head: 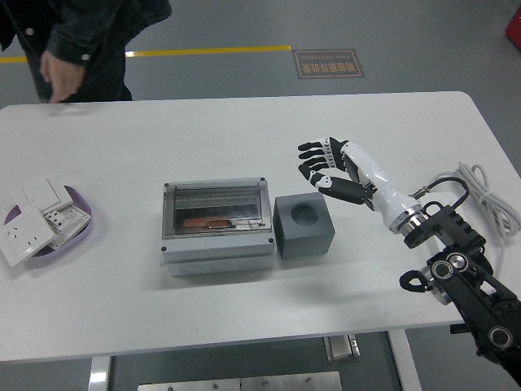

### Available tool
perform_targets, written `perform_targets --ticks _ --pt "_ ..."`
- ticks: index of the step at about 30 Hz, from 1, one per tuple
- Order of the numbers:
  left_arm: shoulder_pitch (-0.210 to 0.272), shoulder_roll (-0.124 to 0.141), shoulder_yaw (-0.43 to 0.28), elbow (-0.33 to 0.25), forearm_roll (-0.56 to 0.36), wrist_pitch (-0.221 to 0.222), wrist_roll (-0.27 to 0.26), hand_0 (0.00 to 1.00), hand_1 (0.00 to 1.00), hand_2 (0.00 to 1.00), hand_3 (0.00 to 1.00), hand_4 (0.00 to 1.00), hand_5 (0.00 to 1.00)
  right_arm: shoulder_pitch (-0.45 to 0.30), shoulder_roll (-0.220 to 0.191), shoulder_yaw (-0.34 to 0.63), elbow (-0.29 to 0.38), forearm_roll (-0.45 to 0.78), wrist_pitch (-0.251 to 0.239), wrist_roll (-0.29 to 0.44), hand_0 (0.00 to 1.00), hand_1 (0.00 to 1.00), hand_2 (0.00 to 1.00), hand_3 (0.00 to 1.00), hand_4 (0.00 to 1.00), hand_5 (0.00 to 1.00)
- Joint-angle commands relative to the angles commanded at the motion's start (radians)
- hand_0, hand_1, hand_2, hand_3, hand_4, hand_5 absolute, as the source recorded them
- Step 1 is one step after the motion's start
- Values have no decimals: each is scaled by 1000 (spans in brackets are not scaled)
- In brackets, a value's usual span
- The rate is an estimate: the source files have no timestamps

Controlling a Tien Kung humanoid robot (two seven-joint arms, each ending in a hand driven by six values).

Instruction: Pick up the cylinder from the cube,place it in the box,flap close box

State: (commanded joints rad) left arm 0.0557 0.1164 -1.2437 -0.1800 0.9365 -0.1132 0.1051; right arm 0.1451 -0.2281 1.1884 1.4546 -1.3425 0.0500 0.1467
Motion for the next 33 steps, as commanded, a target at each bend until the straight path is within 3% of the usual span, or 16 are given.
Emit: perform_targets --ticks 5,6,8,11,12,17,18,23,24,28,33 --pt "6 -2 -3 0 1 -1 2 637 674 676 711 766 315 -39 30 20 -17 114 16 50 646 655 675 695 672 338" --pt "7 -3 -4 0 1 -1 2 637 673 676 711 766 315 -42 33 22 -17 137 18 54 706 688 697 696 690 303" --pt "9 -5 -6 0 1 -1 2 637 673 676 711 766 315 -45 36 25 -15 150 22 54 706 688 697 696 690 303" --pt "10 -7 -7 0 3 -1 2 637 673 676 711 766 315 -47 37 31 -8 93 42 28 706 688 697 696 690 303" --pt "10 -7 -8 0 4 -1 2 637 673 676 712 766 315 -47 37 31 -7 79 48 21 740 702 725 713 768 255" --pt "8 -9 -10 0 6 -1 4 637 673 676 712 766 315 -42 37 34 -4 25 66 -3 740 702 725 713 768 255" --pt "8 -9 -10 0 7 -1 4 637 673 676 711 767 315 -41 36 35 -3 18 67 -6 786 741 764 780 782 244" --pt "4 -9 -11 0 10 -1 7 637 673 676 711 767 315 -37 19 43 30 -98 65 -52 786 741 764 780 782 244" --pt "2 -9 -11 0 10 -1 8 638 672 676 712 767 315 -38 16 42 39 -125 64 -58 829 765 785 807 783 246" --pt "-5 -7 -9 0 9 -1 9 638 672 676 712 767 315 -46 17 44 59 -170 49 -45 829 765 785 807 783 246" --pt "-12 -5 -6 0 8 -1 9 637 673 676 711 766 316 -53 21 55 58 -100 18 7 850 782 804 831 771 235"
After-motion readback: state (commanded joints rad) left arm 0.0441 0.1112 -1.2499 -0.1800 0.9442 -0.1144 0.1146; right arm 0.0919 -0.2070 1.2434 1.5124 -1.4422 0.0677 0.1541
